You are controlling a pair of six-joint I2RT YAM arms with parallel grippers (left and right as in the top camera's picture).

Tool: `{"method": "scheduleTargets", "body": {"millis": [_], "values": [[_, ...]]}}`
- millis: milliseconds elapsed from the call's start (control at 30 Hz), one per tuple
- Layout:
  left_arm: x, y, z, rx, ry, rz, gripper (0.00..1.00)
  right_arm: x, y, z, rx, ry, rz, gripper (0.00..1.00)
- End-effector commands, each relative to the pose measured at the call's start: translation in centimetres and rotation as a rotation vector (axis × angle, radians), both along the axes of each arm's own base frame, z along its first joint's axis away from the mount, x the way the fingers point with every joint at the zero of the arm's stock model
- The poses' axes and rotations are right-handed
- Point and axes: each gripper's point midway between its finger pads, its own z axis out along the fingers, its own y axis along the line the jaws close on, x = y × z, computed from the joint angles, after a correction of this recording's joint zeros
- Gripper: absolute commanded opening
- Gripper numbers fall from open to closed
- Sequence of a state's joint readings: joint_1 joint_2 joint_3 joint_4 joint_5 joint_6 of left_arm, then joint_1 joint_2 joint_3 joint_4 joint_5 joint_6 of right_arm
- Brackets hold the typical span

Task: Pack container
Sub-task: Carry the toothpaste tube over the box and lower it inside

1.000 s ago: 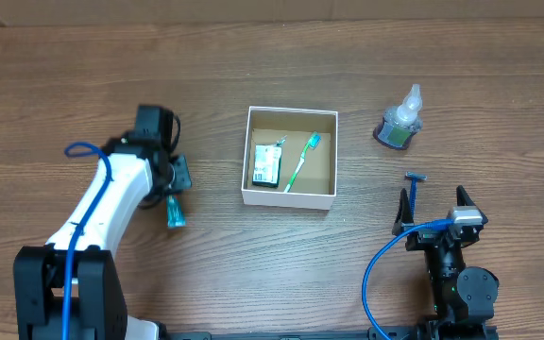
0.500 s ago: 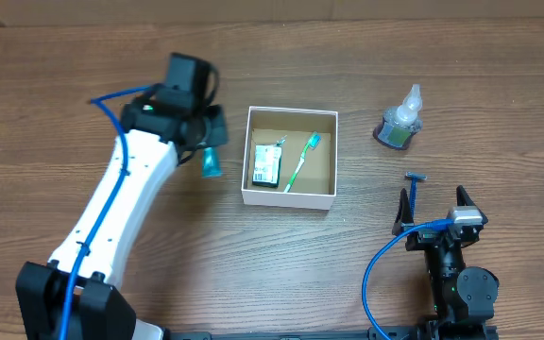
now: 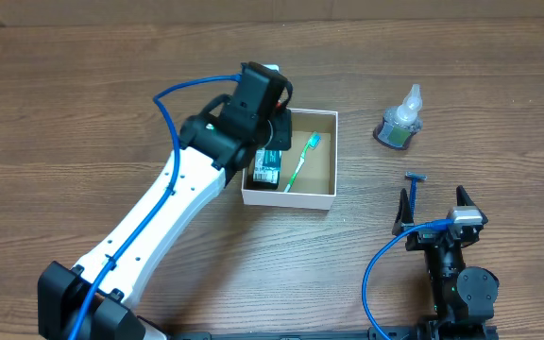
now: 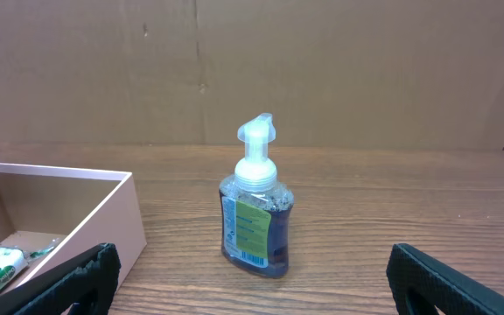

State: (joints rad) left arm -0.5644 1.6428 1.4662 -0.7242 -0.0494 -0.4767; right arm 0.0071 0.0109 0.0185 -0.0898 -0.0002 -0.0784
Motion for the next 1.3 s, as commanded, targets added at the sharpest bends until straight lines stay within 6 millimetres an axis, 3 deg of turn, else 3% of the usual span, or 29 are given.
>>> {"method": "scheduleTargets", "body": {"millis": [0,300,467,967,1267], "values": [[0.7,-0.3,-0.9,0.038,0.001,0.039,0.16,0.0,0.0,-0.2,-0.001,-0.002,-0.001,1.00],[0.8,-0.8,-5.8,0.103,0.106,0.028,0.16,0.0,0.0,-0.2,-0.001,-0.002,-0.001,1.00],[-0.1,-0.2,-7.1,0.139,0.158,0.027,0.15,0.0,0.0,-0.2,-0.001,-0.002,-0.001,1.00],[-0.9,0.2,-7.6,0.161,0.194,0.024,0.15,0.0,0.0,-0.2,-0.001,-0.002,-0.001,1.00],[-1.6,-0.7,-7.7,0.168,0.200,-0.001,0.15,0.0,0.0,-0.2,-0.001,-0.002,-0.001,1.00]]}}
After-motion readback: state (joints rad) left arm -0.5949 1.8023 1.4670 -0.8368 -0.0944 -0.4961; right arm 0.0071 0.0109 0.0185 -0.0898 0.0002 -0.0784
